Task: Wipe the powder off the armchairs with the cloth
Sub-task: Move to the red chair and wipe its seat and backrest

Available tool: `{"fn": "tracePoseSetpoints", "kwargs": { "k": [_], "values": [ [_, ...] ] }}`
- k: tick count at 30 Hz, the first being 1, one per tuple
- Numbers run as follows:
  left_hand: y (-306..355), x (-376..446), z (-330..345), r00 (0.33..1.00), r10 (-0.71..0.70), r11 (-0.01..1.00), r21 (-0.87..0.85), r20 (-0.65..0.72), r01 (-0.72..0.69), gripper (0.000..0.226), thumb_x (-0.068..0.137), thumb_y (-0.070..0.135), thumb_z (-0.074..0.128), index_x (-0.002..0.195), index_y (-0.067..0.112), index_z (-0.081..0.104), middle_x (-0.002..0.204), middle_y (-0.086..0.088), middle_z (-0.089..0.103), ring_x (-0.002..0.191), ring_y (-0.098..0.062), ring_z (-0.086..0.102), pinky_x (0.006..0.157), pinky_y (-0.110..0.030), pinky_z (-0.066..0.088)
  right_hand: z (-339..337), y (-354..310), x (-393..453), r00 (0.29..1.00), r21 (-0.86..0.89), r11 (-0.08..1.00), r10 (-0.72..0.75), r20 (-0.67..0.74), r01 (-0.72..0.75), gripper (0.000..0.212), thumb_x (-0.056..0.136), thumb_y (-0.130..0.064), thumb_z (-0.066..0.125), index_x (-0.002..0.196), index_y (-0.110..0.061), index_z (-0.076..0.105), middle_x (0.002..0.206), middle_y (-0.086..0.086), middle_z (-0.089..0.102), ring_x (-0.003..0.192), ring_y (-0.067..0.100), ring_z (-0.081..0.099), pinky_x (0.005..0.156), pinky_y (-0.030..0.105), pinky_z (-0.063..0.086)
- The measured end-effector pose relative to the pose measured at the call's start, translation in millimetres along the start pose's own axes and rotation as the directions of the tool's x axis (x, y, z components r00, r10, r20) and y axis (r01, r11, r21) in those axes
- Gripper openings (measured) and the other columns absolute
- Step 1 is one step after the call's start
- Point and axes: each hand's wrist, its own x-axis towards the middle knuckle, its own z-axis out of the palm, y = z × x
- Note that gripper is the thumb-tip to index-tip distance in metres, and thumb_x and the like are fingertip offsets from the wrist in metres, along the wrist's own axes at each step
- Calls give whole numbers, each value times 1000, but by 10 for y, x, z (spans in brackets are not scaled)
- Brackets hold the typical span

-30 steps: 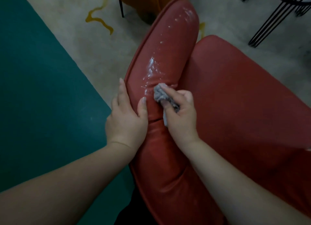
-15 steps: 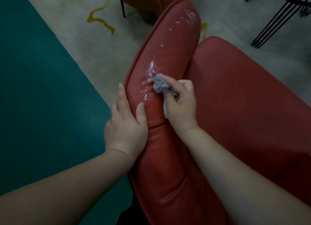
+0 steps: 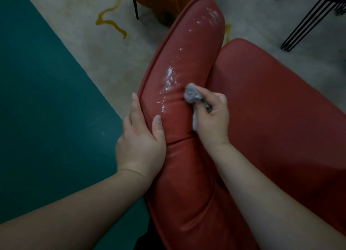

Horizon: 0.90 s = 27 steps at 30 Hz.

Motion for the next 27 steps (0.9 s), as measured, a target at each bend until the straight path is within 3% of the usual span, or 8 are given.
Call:
{"fn": "tracePoseSetpoints", "kwargs": {
  "k": [2,4,10,14,17,20,23,27],
  "values": [
    [4,-4,-4,1000,1,1000,-1,-2,-1,67,97,46,32,154,29,2,146,-6,35,119,-33,48,94,-42,38,-20,154,117,988,-21,989,142,-65,-144,33,89,-4,60,115,-20,70,111,11,59,88,-1,57,83,3,38],
    [2,-4,0,1000,4,1000,1,-1,-4,67,97,46,32,154,29,1,146,-6,35,119,-33,48,94,-42,38,-5,158,103,981,17,983,183,-60,-182,32,89,-5,60,114,-22,70,114,11,61,90,-2,58,86,5,40],
    [-2,7,0,1000,-5,1000,3,1,5,67,96,46,32,153,29,2,148,-6,33,123,-33,46,97,-43,37,-45,-198,-238,991,48,996,-80,112,75,30,87,-7,65,104,-32,68,99,9,48,85,9,53,83,7,39],
    [7,2,-2,1000,-6,1000,0,-2,6,67,97,47,32,153,30,1,150,-5,32,123,-33,46,97,-42,37,-62,141,110,996,-48,995,82,-25,-83,31,86,-4,62,107,-26,69,105,9,59,87,4,57,85,5,39],
    [4,-7,2,1000,-5,1000,6,-4,5,66,97,47,31,153,30,1,150,-5,31,123,-34,46,97,-42,37,-21,175,80,984,18,984,175,-21,-175,29,88,-7,60,108,-24,71,114,12,62,97,4,61,94,12,43],
    [-11,6,9,1000,-4,1000,4,-11,4,66,97,46,33,153,29,3,150,-6,32,124,-34,45,97,-42,37,-12,-59,-142,997,25,997,77,25,-77,29,89,-8,62,101,-34,68,108,9,55,94,0,55,90,5,36],
    [-15,0,11,1000,-5,1000,1,-12,5,66,97,46,33,153,29,4,152,-6,30,126,-34,44,98,-42,36,-54,-181,-218,994,58,998,-25,109,19,27,89,-7,62,99,-31,70,105,8,52,93,5,56,89,7,37],
    [-10,-3,1,1000,-7,1000,4,-13,7,66,97,47,32,153,30,2,152,-5,30,126,-33,44,99,-42,35,-82,-108,-77,993,63,997,43,108,-50,35,90,-6,61,118,-25,66,112,10,52,98,0,55,93,6,36]
  ]
}}
